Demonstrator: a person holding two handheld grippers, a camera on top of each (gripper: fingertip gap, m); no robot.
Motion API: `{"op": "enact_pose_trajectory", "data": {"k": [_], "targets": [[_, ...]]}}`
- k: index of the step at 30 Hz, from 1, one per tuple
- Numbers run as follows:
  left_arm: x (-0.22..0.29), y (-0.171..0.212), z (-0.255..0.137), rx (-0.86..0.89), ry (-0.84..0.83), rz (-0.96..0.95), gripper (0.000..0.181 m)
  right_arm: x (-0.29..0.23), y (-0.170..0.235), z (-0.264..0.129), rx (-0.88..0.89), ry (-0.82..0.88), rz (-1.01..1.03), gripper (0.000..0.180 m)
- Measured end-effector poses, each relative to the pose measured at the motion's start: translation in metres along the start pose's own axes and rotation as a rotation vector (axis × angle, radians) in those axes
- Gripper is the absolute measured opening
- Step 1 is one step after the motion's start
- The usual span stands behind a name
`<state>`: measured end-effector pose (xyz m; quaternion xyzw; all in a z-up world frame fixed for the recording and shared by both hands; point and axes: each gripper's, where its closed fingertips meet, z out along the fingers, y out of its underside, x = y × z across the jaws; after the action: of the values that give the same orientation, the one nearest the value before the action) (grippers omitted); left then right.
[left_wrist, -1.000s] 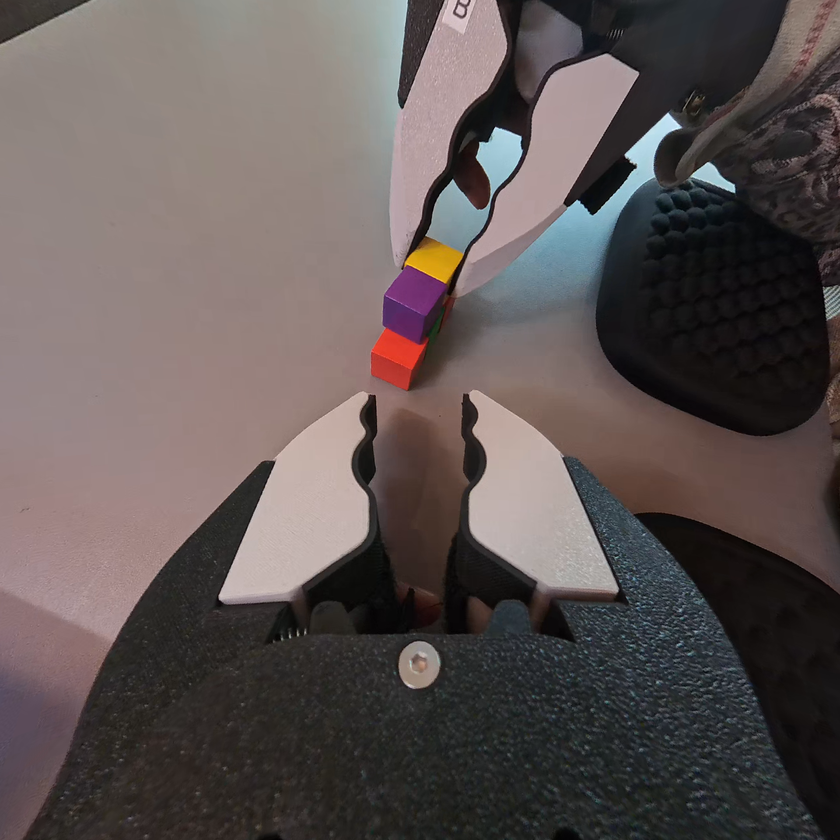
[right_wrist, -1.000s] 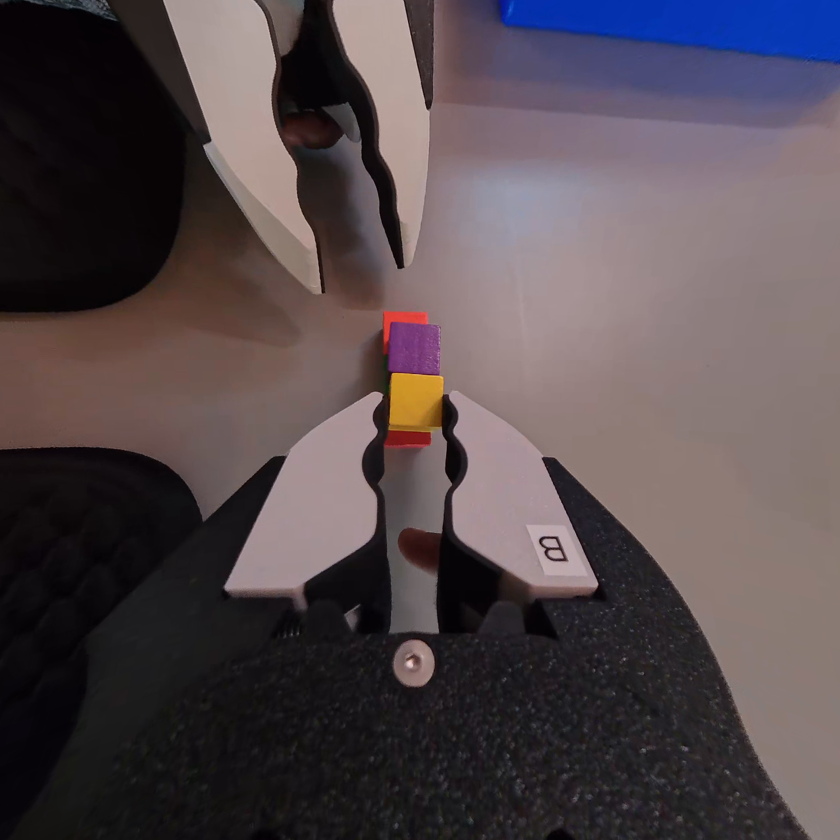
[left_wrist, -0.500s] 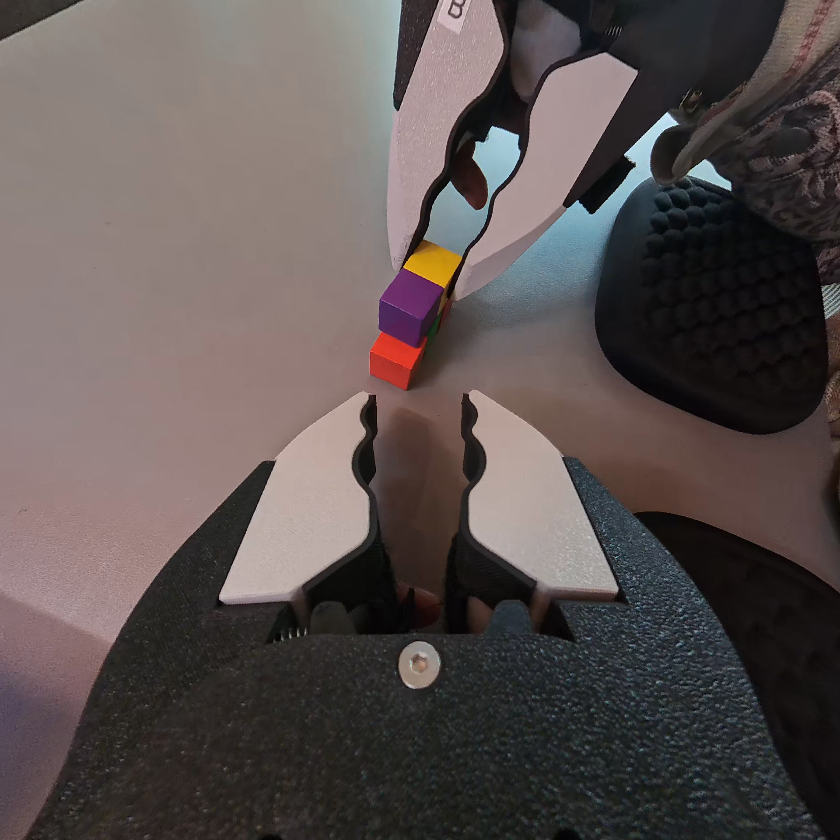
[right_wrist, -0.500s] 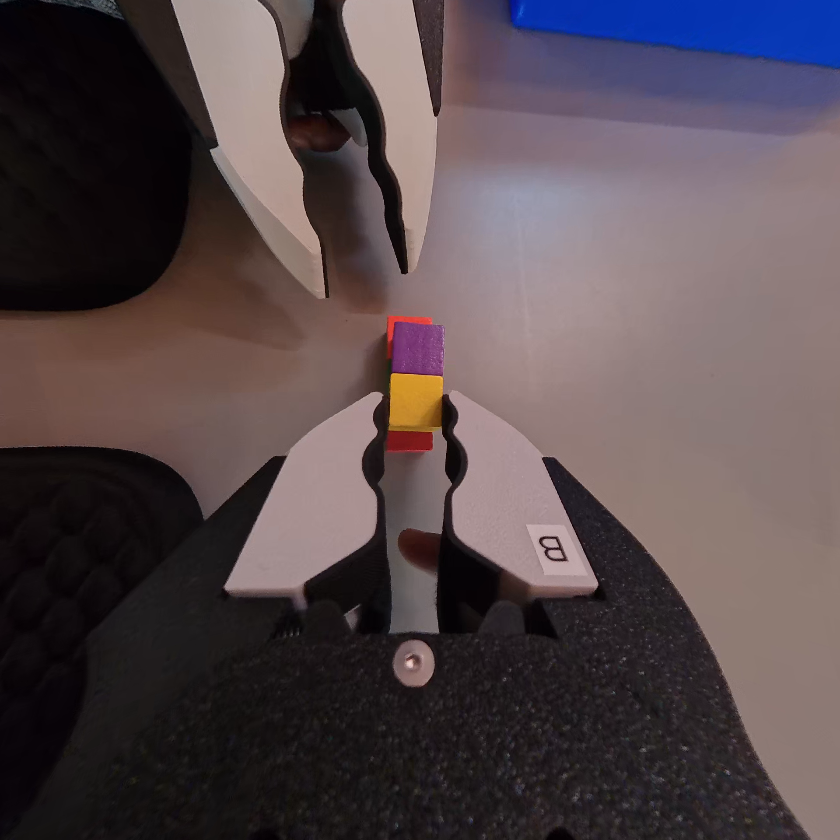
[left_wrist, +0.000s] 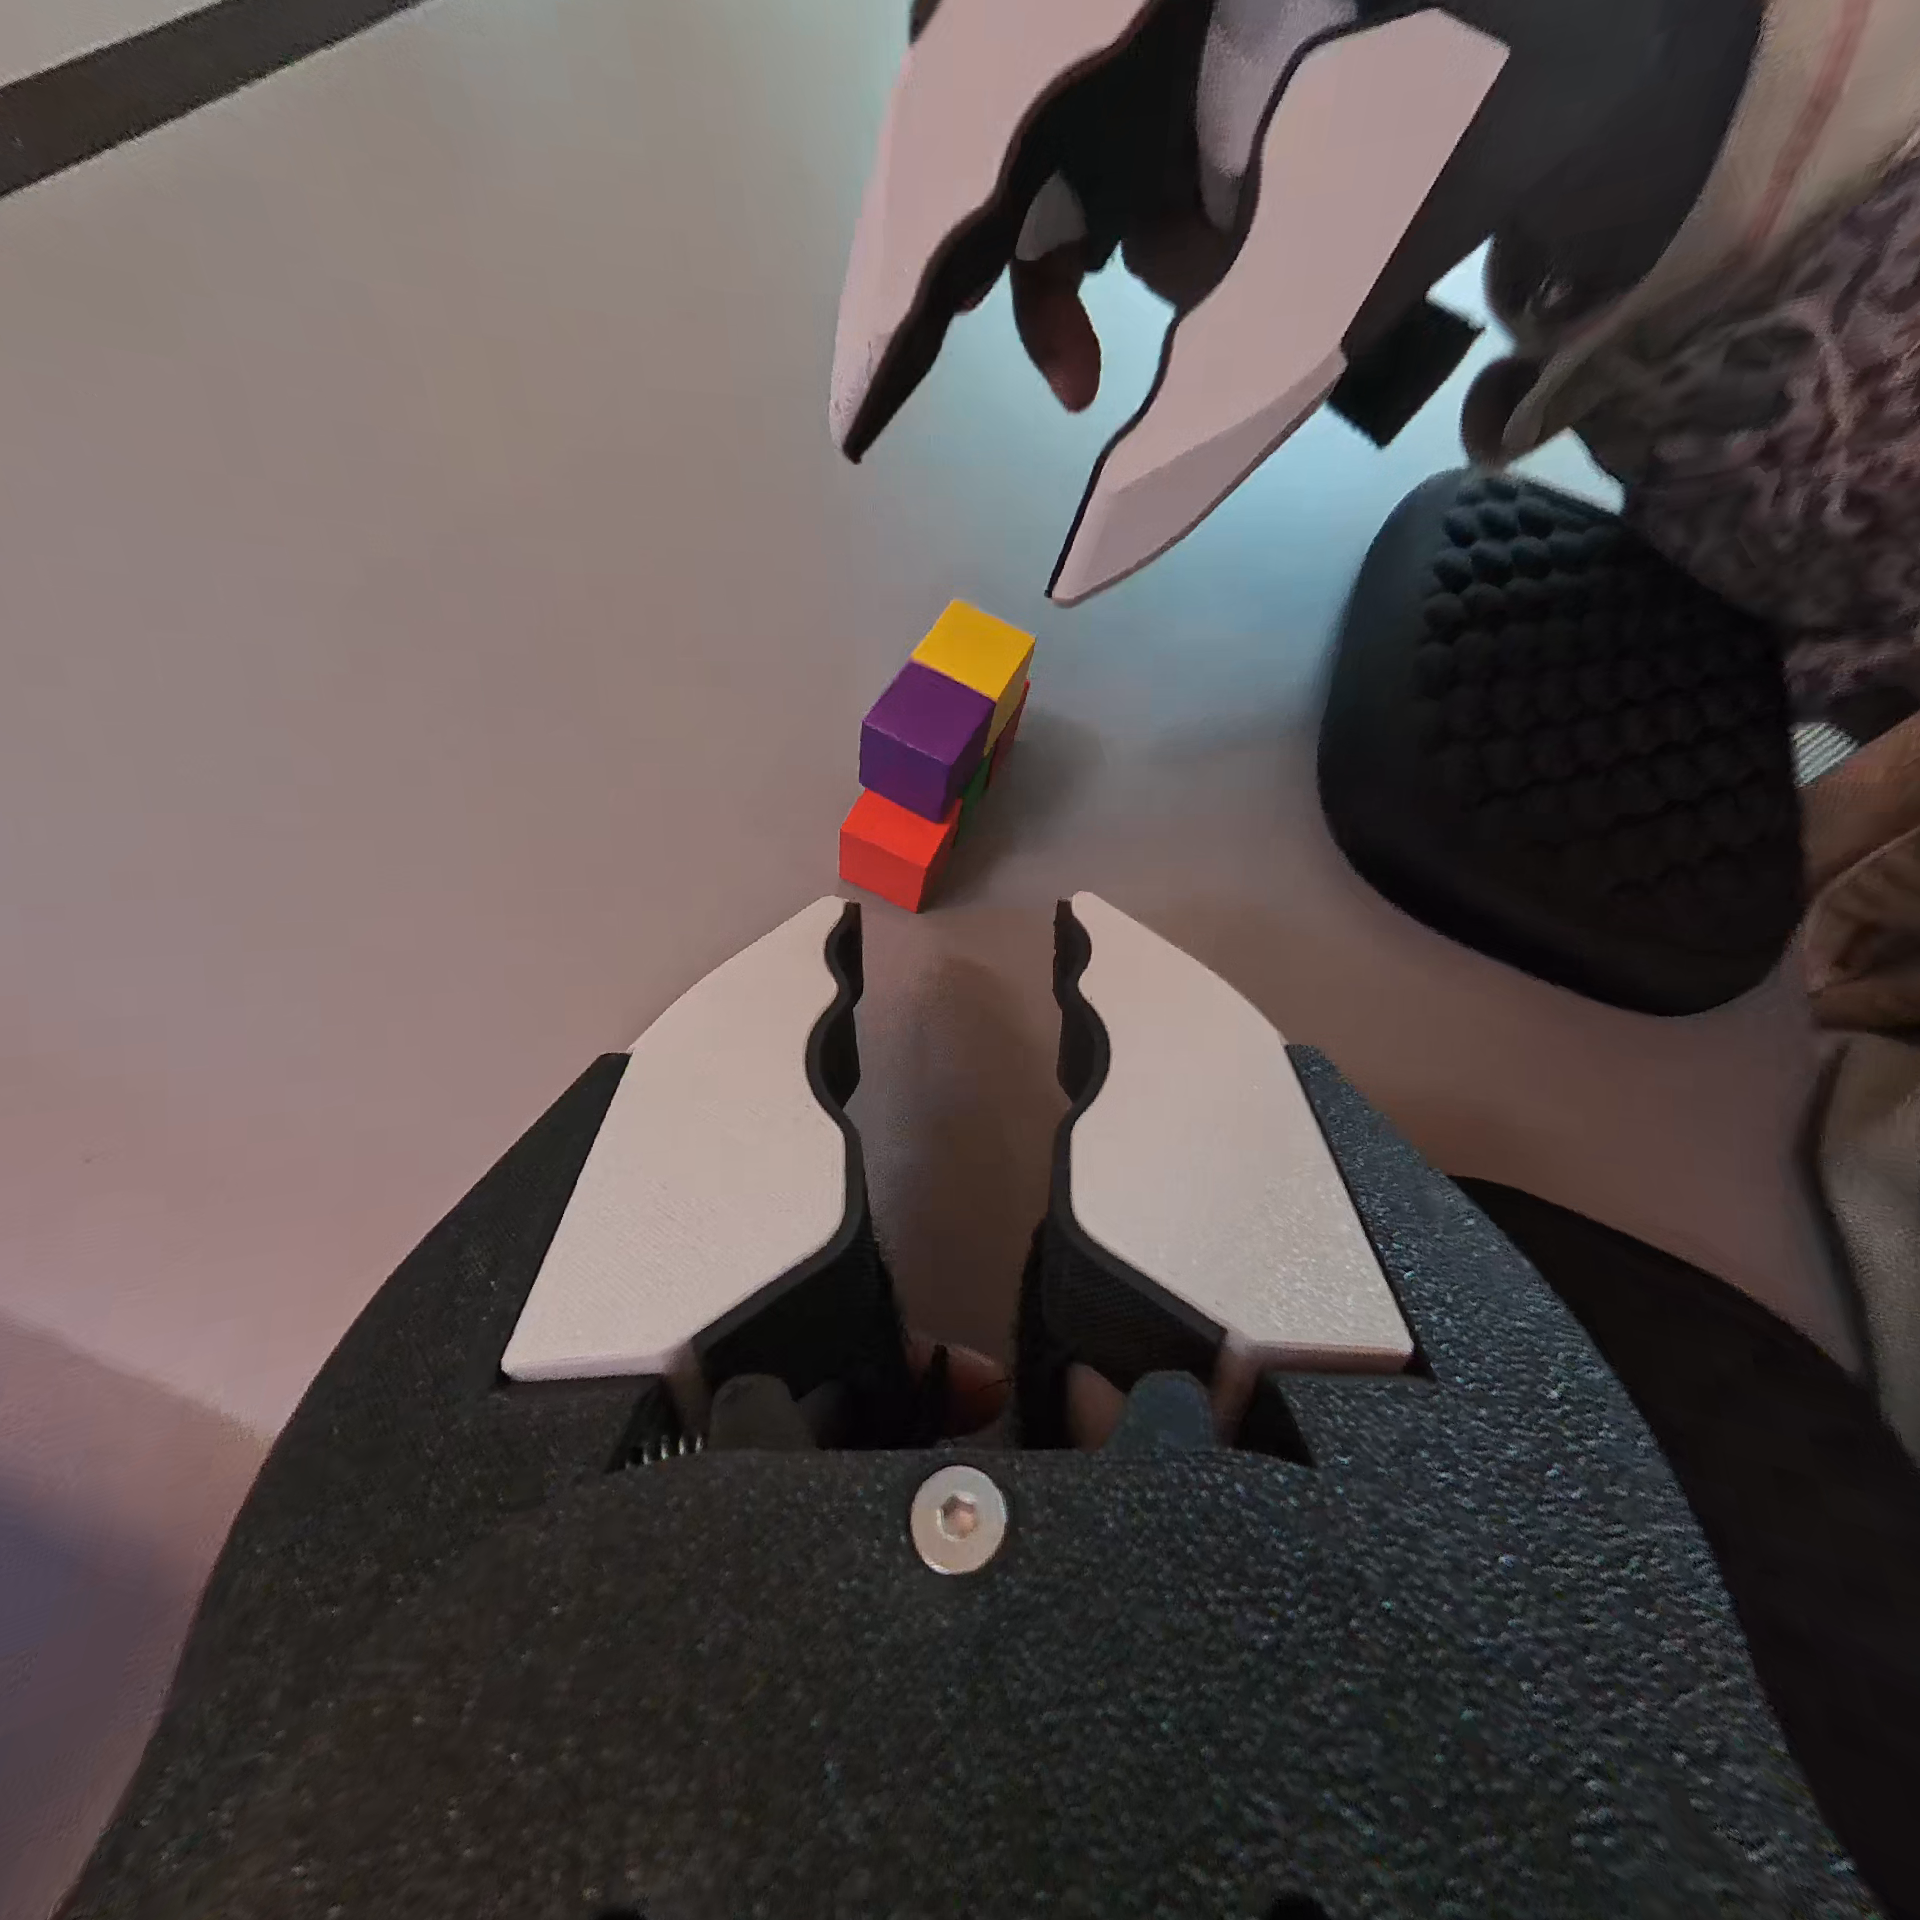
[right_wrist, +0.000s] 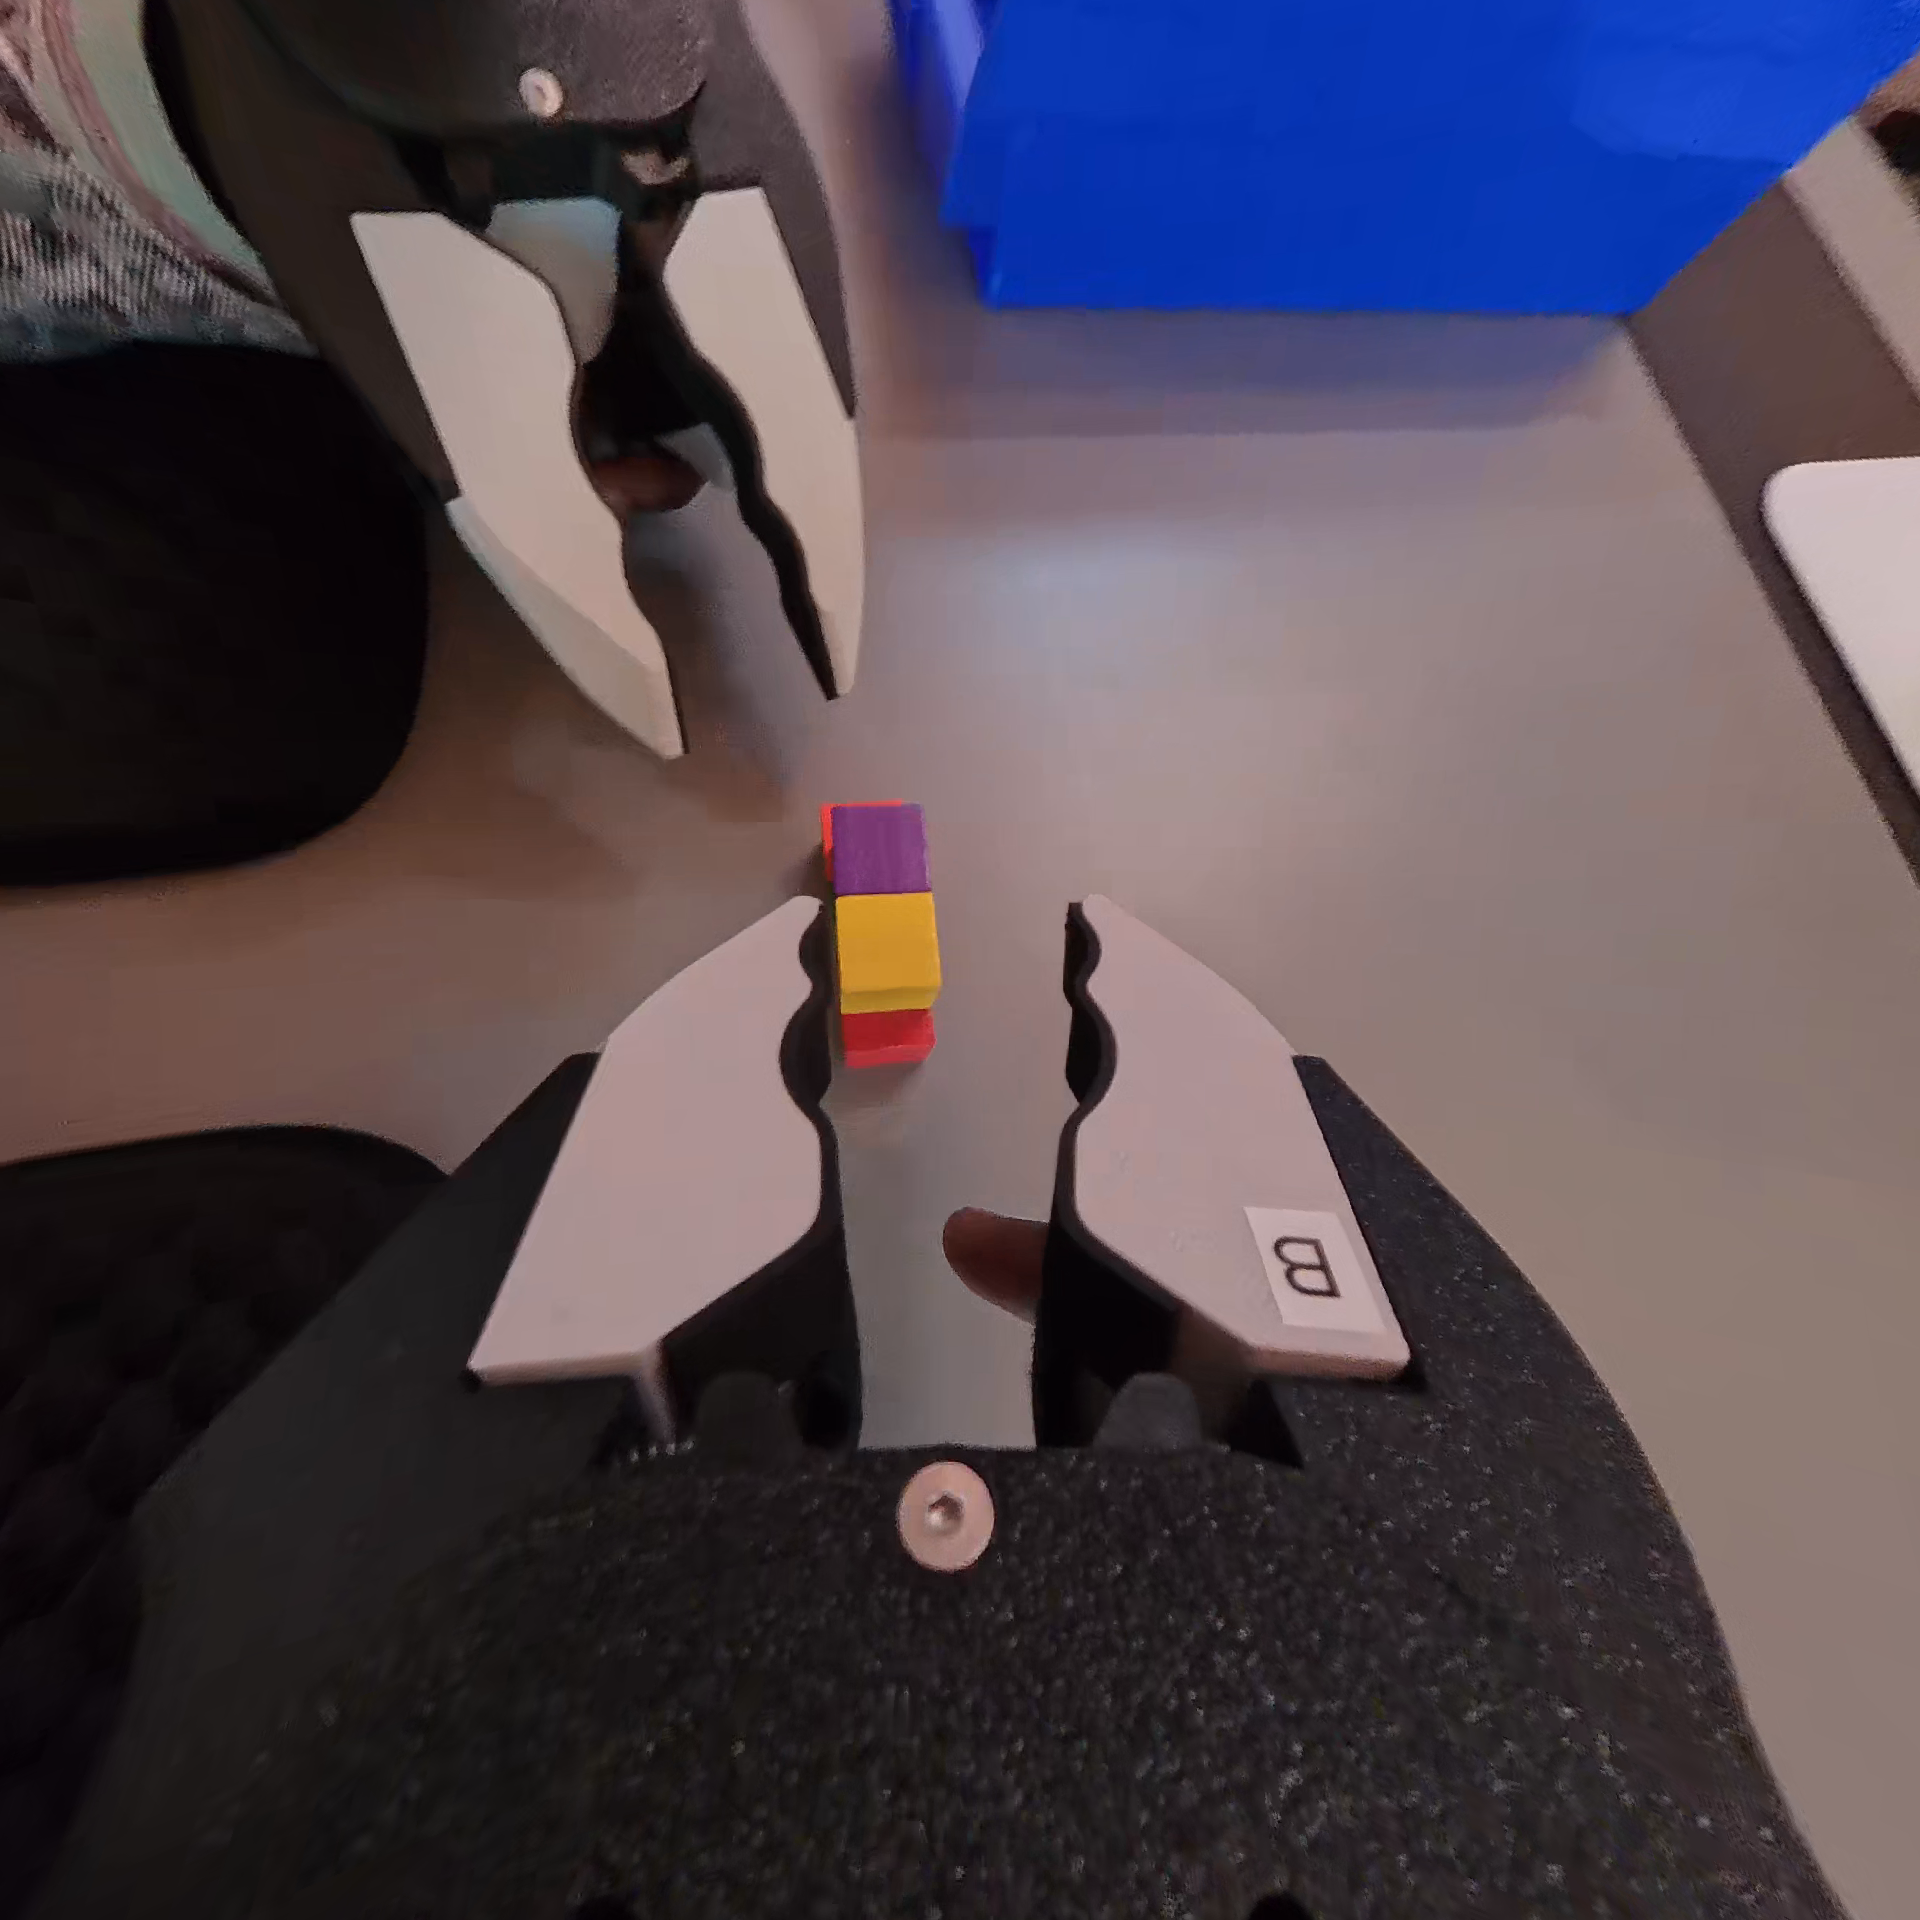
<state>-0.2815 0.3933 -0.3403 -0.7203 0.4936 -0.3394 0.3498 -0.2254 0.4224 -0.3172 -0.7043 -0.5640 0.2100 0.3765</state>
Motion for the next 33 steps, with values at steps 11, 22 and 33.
{"op": "enact_pose_trajectory", "data": {"k": [11, 22, 33], "targets": [[-0.171, -0.049, -0.159, 0.001, -0.562, -0.169, 0.034, 0.016, -0.018, -0.016, 0.271, 0.148, 0.098, 0.052], [-0.321, 0.033, -0.126, -0.259, -0.709, -0.455, 0.039, 0.018, -0.009, -0.016, 0.272, 0.156, 0.108, 0.052], [-0.286, -0.023, -0.144, 0.132, -0.631, -0.449, 0.021, 0.018, -0.009, -0.016, 0.287, 0.152, 0.105, 0.051]]}}
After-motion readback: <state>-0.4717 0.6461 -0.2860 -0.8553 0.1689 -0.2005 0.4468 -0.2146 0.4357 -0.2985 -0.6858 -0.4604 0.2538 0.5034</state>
